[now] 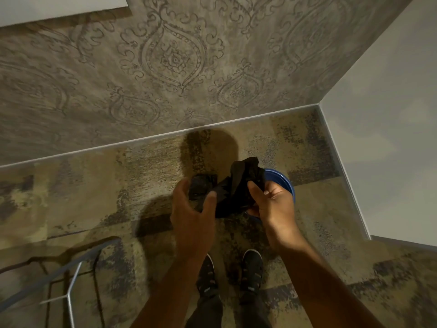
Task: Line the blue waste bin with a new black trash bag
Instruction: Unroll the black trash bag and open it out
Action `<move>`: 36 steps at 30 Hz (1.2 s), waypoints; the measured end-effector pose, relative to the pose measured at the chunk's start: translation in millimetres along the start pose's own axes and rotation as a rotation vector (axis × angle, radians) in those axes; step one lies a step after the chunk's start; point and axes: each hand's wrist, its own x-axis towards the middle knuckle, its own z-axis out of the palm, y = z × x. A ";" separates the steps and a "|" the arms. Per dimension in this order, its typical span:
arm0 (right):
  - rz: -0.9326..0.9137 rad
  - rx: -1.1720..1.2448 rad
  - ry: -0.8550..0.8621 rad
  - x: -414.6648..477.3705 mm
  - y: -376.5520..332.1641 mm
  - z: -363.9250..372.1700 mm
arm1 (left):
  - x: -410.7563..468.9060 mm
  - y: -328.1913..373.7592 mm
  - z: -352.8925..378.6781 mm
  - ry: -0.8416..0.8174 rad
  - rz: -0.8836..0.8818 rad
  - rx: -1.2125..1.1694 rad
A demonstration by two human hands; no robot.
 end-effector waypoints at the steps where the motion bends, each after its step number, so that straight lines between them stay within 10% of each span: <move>1: -0.001 0.001 -0.026 -1.4 -2.6 0.7 | 4.8 4.9 1.8 -0.098 0.051 0.001; 8: -0.077 -0.117 -0.060 -3.7 -13.5 3.1 | 32.3 27.4 13.0 -0.482 0.207 0.258; 26: -0.072 0.011 -0.031 2.6 -18.1 -15.6 | 62.2 15.3 -32.7 0.001 0.122 0.520; 31: -0.076 0.003 -0.046 4.1 -17.9 -15.6 | 57.9 17.3 -27.2 -0.357 0.401 0.870; 36: -0.076 0.017 -0.099 0.9 -23.2 -12.1 | 40.2 30.0 -1.5 -0.486 0.649 0.713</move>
